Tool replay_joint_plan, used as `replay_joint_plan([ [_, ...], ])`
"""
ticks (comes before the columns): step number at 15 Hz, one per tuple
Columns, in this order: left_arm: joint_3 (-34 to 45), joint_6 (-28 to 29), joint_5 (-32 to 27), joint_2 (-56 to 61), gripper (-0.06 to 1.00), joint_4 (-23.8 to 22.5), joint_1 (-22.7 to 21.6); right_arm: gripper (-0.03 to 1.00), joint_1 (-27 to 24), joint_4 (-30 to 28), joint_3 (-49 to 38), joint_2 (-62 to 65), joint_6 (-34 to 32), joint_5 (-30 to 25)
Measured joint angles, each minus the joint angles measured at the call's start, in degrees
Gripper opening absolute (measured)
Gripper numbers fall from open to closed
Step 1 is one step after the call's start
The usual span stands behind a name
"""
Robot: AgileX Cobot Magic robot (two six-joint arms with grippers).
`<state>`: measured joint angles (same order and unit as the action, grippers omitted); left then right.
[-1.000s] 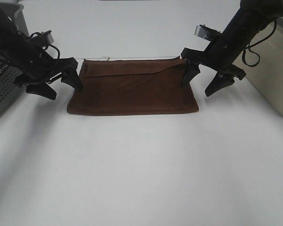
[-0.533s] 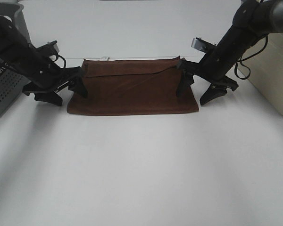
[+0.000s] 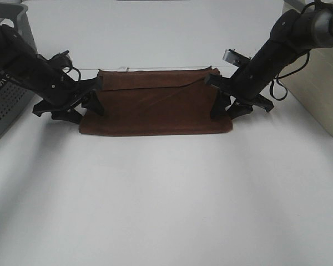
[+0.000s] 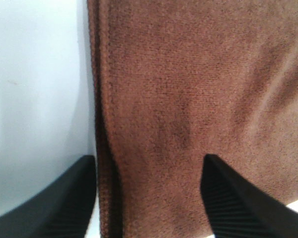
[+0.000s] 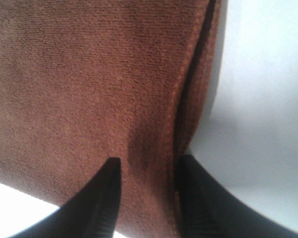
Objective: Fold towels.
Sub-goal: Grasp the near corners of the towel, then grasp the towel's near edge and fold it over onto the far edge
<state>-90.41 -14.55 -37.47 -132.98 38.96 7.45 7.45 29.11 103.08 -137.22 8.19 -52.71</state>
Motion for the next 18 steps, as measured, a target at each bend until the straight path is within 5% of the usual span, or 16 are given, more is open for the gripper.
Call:
replay_joint_plan([
  [5,0.0,0.0,-0.29,-0.46,0.32,0.0,0.0,0.19,0.0,0.06,0.0,-0.11,0.0,0.06],
  [8,0.0,0.0,-0.86,-0.8,0.03,-0.06,0.0,0.0,0.0,0.06,0.0,-0.11,-0.17,0.06],
  [12,0.06,0.0,-1.38,-0.11,0.0,-2.06,0.0,0.0,0.0,0.11,-0.11,0.34,-1.6,0.11],
  [14,0.29,0.06,-2.86,2.98,0.0,-6.3,0.0,0.0,0.0,0.17,-3.27,3.44,-1.78,0.4],
  [18,3.27,0.06,-7.33,7.16,0.0,-7.1,0.17,0.0,0.0,1.09,-13.46,9.51,-1.09,2.01],
])
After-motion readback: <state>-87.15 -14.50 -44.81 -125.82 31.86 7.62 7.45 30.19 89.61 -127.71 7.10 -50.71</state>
